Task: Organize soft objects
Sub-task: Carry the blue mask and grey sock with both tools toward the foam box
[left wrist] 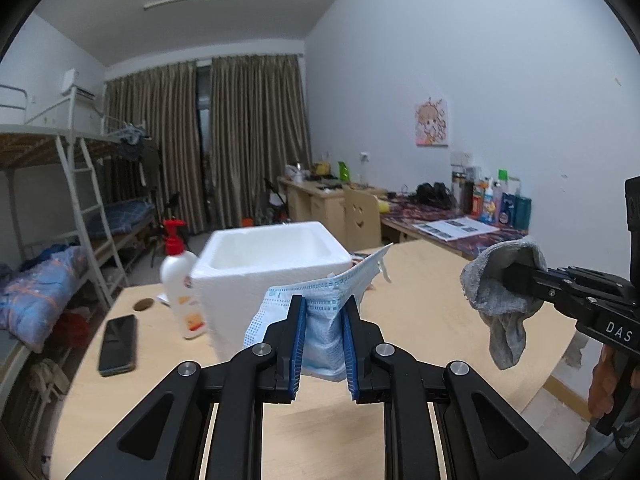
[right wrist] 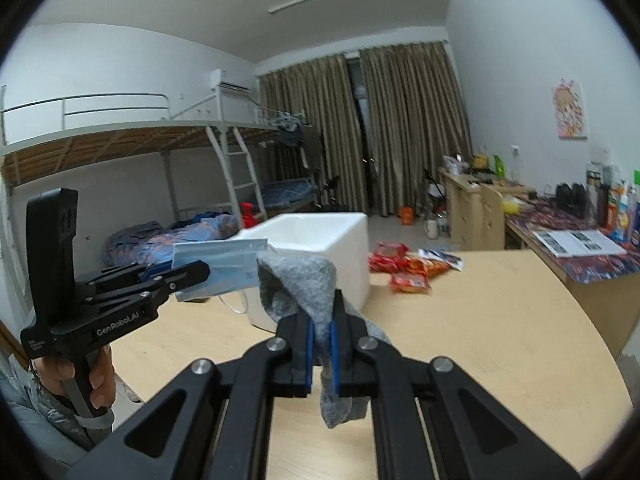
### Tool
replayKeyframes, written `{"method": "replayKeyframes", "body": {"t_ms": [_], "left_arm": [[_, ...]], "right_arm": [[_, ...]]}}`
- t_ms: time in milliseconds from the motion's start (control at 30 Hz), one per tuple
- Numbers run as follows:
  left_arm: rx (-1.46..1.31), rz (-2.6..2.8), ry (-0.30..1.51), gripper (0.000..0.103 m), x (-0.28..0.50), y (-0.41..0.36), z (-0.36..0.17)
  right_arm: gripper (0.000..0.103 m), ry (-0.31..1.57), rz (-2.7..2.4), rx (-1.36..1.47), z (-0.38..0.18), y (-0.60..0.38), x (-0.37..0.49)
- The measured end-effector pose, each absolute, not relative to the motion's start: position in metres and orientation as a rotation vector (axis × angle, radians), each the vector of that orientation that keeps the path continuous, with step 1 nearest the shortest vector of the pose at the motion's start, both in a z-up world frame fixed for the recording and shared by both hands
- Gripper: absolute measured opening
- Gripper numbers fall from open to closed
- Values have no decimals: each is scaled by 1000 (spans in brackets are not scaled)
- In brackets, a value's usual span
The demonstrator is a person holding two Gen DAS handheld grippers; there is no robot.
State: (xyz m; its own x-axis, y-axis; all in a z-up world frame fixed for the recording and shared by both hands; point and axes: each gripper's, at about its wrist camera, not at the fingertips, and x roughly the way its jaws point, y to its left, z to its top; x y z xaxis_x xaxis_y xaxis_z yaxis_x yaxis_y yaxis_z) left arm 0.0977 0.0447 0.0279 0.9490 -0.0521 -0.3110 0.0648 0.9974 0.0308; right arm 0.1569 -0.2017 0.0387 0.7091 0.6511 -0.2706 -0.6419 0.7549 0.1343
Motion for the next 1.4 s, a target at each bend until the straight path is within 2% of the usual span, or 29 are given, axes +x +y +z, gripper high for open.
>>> {"method": "replayKeyframes", "body": {"t_ms": [600, 1400], "left_arm": [[18, 74, 258, 19, 57, 84, 40], [-25, 71, 256, 19, 86, 103, 54]], "right_arm": [[9, 276, 867, 2, 48, -155, 152], [9, 265, 881, -37, 66, -135, 168]]}}
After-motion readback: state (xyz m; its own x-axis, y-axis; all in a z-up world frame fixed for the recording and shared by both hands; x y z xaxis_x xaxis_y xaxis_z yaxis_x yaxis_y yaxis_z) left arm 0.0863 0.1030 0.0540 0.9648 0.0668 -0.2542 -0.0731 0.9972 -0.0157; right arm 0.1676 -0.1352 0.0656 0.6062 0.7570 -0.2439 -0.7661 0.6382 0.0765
